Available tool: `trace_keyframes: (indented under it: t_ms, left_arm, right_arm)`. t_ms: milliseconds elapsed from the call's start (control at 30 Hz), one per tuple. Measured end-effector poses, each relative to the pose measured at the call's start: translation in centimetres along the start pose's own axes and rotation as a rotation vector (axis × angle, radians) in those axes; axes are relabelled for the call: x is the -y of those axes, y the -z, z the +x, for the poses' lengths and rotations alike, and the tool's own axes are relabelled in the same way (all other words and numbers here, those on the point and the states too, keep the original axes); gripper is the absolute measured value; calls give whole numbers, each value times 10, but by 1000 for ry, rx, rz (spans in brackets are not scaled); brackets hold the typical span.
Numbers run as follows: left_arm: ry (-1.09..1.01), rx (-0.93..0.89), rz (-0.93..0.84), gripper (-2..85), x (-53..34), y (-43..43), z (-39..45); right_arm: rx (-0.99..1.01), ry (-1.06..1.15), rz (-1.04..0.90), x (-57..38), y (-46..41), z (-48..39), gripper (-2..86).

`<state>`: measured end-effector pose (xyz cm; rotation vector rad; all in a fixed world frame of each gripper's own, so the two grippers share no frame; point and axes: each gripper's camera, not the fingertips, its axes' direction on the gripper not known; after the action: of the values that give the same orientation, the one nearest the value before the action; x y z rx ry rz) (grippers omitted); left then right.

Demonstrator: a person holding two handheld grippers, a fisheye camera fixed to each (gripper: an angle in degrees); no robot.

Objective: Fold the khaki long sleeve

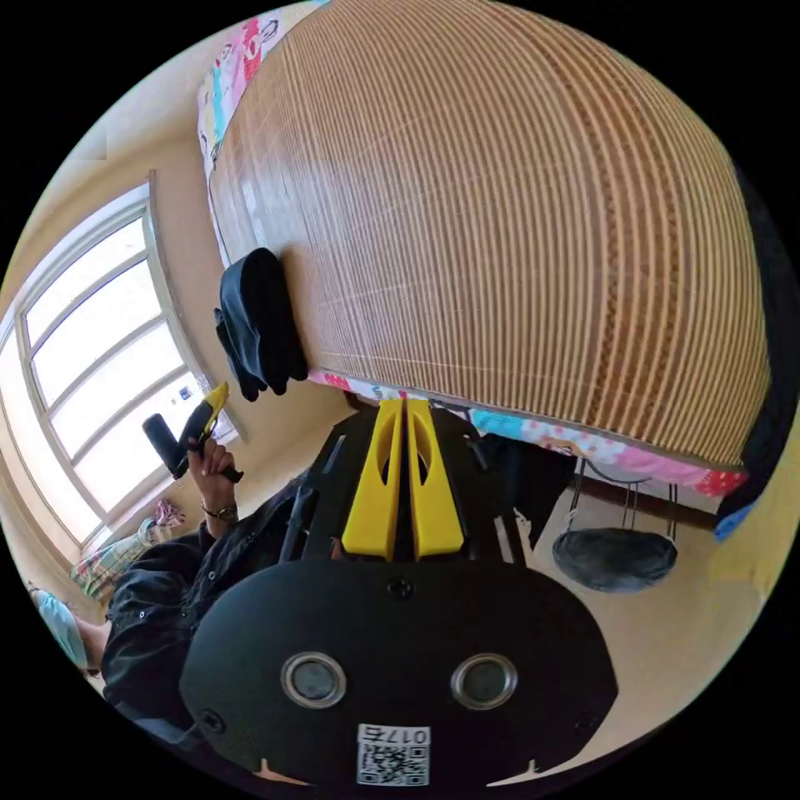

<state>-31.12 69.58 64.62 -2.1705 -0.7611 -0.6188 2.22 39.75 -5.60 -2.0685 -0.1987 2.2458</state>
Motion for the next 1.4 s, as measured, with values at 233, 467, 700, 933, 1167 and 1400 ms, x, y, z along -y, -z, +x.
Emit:
trace_keyframes:
  t_ms: [233, 467, 700, 933, 1167, 1400]
  left_arm:
    - [-228, -8, -55, 59, -22, -66, 140]
    - [-285, -46, -57, 57, -56, -102, 207]
    - [-378, -96, -20, 55, -85, -106, 238]
    - [-448, -267, 166, 50, -98, -77, 247]
    - [-479, -348, 208, 51, -114, -60, 243]
    - [-476, -348, 389, 53, -138, 2, 210]
  right_arm:
    - [-96, -301, 624, -173, 172, 102, 42]
    - [54, -419, 631, -207, 197, 167, 90]
    - [73, -259, 685, -229, 215, 104, 44]
    - [41, 309, 844, -325, 313, -66, 18]
    - [91, 950, 930, -461, 406, -230, 8]
    - [676, 1334, 1052, -536, 472, -234, 7]
